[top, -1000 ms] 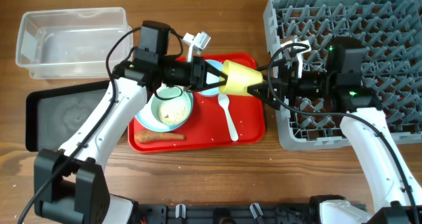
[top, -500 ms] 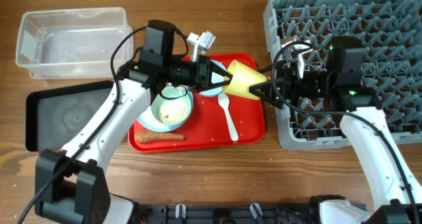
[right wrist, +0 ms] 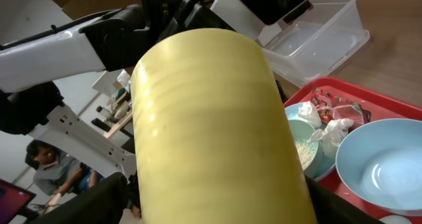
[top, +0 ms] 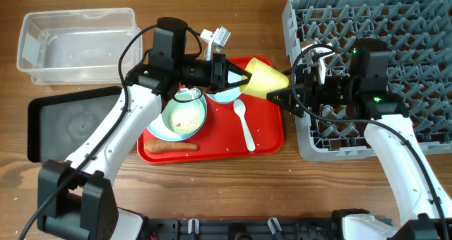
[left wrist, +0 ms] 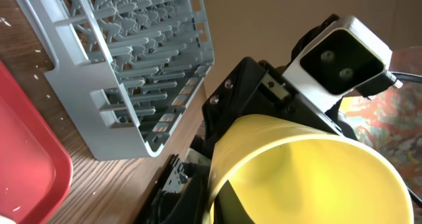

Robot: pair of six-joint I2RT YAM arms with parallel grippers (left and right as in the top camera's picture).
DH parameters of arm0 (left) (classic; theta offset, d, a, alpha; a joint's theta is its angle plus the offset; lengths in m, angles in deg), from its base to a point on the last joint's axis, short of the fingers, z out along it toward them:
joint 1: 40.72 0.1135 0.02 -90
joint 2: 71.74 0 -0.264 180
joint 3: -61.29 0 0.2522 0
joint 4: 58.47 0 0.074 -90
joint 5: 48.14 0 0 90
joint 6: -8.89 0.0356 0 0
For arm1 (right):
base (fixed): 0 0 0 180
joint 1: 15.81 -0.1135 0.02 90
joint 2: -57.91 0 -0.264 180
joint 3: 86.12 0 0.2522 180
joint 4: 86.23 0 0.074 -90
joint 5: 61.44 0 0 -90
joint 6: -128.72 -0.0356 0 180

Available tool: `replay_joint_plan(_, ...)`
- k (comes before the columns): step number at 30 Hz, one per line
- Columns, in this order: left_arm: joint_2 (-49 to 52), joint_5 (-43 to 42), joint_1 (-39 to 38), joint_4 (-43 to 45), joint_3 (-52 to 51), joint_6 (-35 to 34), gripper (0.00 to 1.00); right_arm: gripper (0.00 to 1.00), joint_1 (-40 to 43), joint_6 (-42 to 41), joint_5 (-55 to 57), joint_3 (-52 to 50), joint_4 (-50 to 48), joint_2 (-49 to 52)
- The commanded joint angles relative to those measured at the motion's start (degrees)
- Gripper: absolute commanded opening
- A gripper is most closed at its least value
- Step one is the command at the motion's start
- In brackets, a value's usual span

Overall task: Sort waste into correct bins and load items into the dishwasher rack
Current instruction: 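Lift the yellow cup and hand it to the right gripper, then carry the yellow cup with the right gripper into the rack's right corner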

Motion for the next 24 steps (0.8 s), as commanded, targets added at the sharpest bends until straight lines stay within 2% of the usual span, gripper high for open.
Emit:
replay_joint_plan(1,-0.7,1.4,-0.1,0.5,1.0,-1.9,0.04,0.81,-0.4,-0.1,-1.7,1.0,-0.4,0.0)
replay_joint_plan(3,-0.7,1.4,-0.1,0.5,1.0,-1.9,0.04,0.8,-0.4,-0.1,-1.7,1.0,-0.7,0.0)
replay_joint_plan(6,-0.7,1.4,-0.1,0.5,1.0,-1.9,0.04,0.72,-0.4,-0.1,-1.7,1.0,-1.3,0.0)
replay_joint_plan(9,-0.7,1.4,-0.1,0.3,1.0,-1.9,0.04,0.54,-0.4,-0.3,1.0,1.0,-1.6,0.0)
replay_joint_plan(12,-0.7,1.4,-0.1,-0.7,1.0,-1.7,0.04,0.54,-0.4,-2.8,4.5,1.0,-2.6,0.0)
replay_joint_plan(14,-0.7,1.4,-0.1,-1.5,1.0,-0.7,0.04,0.47,-0.4,-2.9,5.5,1.0,-3.6,0.0)
replay_joint_plan(15,-0.7,1.4,-0.1,-2.1,1.0,1.1,0.1,0.47,-0.4,-2.9,6.1,1.0,-3.8,0.0)
replay_joint_plan(17,-0.7,1.4,0.0,-4.5,1.0,4.9,0.29,0.43,-0.4,-4.5,9.2,1.0,-3.8,0.0)
replay_joint_plan(18,-0.7,1.5,0.2,-5.6,1.0,6.6,0.33,0.4,-0.4,-4.7,10.8,1.0,-3.8,0.0)
replay_joint_plan(20,-0.9,4.2,1.2,-8.8,1.0,8.9,0.41,0.36,-0.4,-4.8,15.0,1.0,-3.7,0.0)
replay_joint_plan(24,-2.1,15.0,5.9,-15.8,1.0,15.3,0.48,0.29,-0.4,-6.1,24.4,1.0,-2.9,-0.5)
